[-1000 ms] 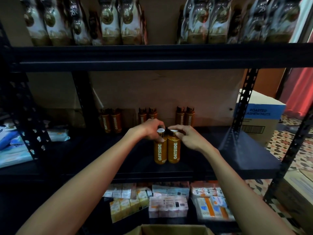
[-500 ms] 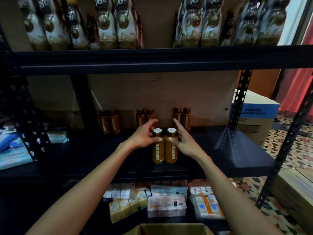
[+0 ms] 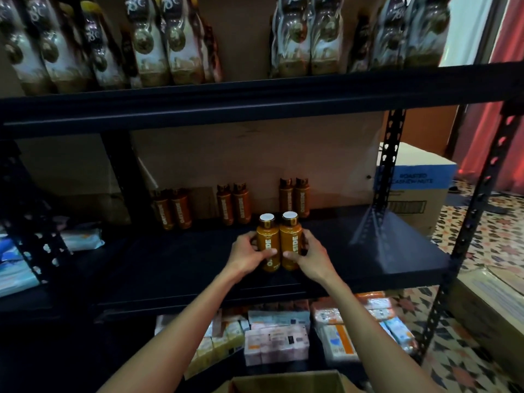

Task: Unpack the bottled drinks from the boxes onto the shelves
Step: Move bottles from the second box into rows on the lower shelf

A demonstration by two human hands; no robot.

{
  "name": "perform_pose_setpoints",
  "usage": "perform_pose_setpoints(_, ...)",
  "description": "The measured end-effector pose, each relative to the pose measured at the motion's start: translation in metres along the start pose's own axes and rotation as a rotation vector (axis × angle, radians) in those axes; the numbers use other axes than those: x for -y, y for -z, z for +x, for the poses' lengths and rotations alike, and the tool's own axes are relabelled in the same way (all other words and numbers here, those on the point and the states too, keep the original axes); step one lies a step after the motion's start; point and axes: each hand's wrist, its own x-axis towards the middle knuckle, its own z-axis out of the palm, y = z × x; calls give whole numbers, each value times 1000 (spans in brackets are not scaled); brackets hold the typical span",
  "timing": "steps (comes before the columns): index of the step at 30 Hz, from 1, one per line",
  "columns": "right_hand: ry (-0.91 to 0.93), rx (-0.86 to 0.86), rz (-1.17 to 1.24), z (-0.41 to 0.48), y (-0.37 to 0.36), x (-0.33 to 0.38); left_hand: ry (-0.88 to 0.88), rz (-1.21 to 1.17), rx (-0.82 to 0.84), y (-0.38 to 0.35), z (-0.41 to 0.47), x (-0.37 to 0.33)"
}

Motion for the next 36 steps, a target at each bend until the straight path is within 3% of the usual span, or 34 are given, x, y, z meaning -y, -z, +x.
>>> perform_pose_setpoints(10, -12, -136, -110, -3, 91, -31, -78, -55, 21, -96, 23, -33)
perform_pose_setpoints(21, -103, -283, -74, 7, 166, -66, -200, -24, 6, -180, 51, -62)
perform_pose_setpoints(36, -116, -285, -46, 136, 206, -109, -126, -16, -60, -235, 176, -75)
